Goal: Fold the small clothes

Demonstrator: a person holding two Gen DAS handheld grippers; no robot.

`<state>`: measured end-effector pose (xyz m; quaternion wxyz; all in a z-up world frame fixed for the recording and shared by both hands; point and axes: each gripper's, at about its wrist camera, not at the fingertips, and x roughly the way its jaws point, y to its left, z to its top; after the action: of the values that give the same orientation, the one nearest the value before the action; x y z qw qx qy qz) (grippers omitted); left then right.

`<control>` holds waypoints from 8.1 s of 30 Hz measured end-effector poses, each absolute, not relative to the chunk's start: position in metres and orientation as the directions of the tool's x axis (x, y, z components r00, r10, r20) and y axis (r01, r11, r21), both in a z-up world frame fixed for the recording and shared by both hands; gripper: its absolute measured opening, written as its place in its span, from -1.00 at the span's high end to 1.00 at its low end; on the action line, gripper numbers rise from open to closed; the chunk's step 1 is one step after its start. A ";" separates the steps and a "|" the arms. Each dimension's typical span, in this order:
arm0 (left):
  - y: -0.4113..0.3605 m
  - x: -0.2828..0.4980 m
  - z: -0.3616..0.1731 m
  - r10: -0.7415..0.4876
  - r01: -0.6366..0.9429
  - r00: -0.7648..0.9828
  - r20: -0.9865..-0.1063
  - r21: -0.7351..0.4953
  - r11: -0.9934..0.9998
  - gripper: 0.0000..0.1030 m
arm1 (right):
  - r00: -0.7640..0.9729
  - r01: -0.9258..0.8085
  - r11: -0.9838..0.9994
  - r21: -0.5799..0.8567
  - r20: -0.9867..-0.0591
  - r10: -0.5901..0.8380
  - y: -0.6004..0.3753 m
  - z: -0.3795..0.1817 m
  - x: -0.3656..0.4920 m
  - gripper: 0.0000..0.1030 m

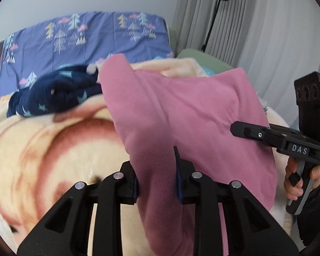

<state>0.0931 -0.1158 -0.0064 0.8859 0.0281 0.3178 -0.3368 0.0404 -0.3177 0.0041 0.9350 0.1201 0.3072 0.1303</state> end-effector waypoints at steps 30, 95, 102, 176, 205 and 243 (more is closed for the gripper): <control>-0.244 0.015 0.089 -0.687 0.780 0.589 -0.426 0.075 0.621 0.51 | 0.949 0.013 0.985 0.173 -0.311 0.042 -0.405 0.090 -0.084 0.62; -0.473 0.181 -0.036 -0.446 0.707 0.609 -0.656 0.194 0.681 -0.54 | 0.675 0.642 0.710 0.289 -0.652 -0.344 -0.683 -0.057 0.051 -0.48; -0.455 0.159 -0.034 -0.447 0.693 0.593 -0.669 0.141 0.707 -0.73 | 0.612 0.696 0.699 0.161 -0.643 -0.461 -0.675 -0.046 0.055 -0.63; -0.234 -0.069 0.048 -0.572 0.700 0.667 -0.479 0.138 0.701 -0.97 | 0.748 0.574 0.819 0.024 -0.424 -0.511 -0.423 0.076 -0.200 -0.92; -0.237 -0.068 0.045 -0.577 0.710 0.651 -0.494 0.125 0.693 -0.97 | 0.732 0.587 0.810 0.000 -0.429 -0.530 -0.425 0.069 -0.200 -0.92; -0.237 -0.068 0.046 -0.574 0.707 0.651 -0.496 0.121 0.697 -0.97 | 0.729 0.587 0.810 0.001 -0.436 -0.528 -0.429 0.067 -0.200 -0.92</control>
<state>-0.0677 -0.2372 0.0460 0.8956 0.1537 0.2154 -0.3577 -0.1998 -0.4285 0.0665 0.9272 0.0692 0.2126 -0.3006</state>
